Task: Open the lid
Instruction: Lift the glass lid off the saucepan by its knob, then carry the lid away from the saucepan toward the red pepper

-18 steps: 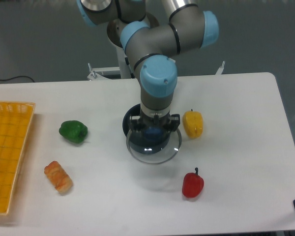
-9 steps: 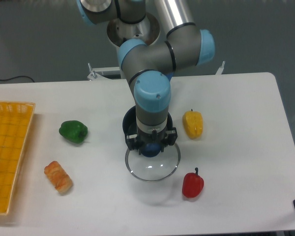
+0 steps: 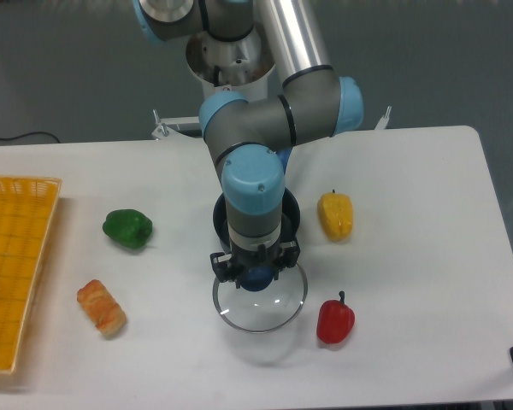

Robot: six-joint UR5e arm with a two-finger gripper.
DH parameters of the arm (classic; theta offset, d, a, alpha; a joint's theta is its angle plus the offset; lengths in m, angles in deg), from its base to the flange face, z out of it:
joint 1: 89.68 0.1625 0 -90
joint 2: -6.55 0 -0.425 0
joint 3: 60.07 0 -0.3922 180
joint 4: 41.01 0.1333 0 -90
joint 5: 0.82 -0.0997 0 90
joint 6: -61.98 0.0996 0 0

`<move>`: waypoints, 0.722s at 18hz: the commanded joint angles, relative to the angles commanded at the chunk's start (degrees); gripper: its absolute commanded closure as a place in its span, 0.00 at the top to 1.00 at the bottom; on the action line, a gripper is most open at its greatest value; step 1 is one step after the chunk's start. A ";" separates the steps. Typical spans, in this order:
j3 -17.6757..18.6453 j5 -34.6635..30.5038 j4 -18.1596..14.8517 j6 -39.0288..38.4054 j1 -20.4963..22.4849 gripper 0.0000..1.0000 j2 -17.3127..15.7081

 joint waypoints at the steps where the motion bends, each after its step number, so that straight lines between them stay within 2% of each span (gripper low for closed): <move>1: -0.09 0.09 0.00 -0.62 0.00 0.49 0.09; 7: -1.14 0.09 0.00 -2.72 -0.97 0.46 1.41; 13: -2.10 0.35 -0.09 -2.73 -0.88 0.43 0.88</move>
